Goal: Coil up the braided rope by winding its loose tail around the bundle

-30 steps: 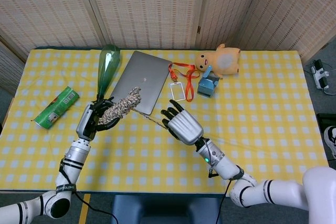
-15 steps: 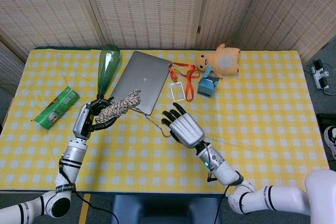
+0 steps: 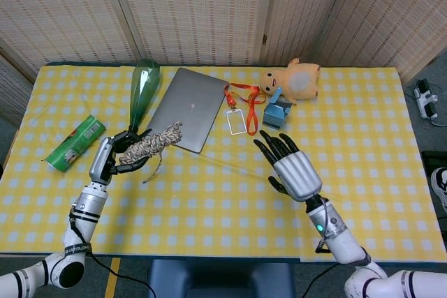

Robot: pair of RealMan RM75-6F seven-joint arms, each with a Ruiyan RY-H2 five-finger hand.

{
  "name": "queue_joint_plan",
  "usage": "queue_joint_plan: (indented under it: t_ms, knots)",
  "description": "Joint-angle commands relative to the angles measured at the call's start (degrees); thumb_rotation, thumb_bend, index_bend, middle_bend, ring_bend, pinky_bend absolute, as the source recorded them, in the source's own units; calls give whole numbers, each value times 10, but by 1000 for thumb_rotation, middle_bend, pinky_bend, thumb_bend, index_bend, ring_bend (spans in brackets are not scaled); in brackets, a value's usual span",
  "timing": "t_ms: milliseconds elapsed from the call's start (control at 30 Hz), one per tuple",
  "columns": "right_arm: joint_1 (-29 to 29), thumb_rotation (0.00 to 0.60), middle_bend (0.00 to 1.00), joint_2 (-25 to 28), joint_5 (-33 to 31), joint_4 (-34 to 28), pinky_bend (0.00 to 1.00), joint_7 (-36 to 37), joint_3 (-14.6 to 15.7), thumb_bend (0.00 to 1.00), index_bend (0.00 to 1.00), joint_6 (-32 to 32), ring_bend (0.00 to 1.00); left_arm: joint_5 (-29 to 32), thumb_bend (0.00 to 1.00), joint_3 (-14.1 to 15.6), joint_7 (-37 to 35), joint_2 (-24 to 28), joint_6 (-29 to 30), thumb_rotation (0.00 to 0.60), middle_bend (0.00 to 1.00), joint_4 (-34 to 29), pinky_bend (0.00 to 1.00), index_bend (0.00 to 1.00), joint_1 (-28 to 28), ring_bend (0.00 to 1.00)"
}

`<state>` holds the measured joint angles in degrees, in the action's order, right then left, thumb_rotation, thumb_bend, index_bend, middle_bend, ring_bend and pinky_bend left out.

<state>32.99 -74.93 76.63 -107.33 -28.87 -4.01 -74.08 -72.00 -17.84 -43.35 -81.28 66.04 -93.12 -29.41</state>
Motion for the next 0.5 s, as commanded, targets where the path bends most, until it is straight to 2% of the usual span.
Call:
queue_joint_plan:
  t_ms: [33, 233, 367, 500]
  knots:
    - [-62, 600, 29, 56, 34, -25, 120, 31, 41, 341, 0, -59, 148, -2, 726, -1, 1, 2, 0, 600, 764, 2, 794, 852, 1, 654]
    - [-151, 600, 14, 96, 86, 12, 107, 116, 93, 341, 0, -133, 110, -5, 726, -4, 6, 4, 3, 600, 764, 5, 794, 852, 3, 654]
    - [-194, 600, 0, 92, 107, 55, 54, 166, 110, 341, 0, -168, 72, -8, 726, -5, 8, 4, 7, 600, 764, 4, 794, 852, 5, 654]
    - [-223, 600, 0, 75, 120, 101, 19, 207, 112, 341, 0, -188, 64, -13, 726, -5, 10, 4, 10, 600, 764, 0, 794, 852, 6, 654]
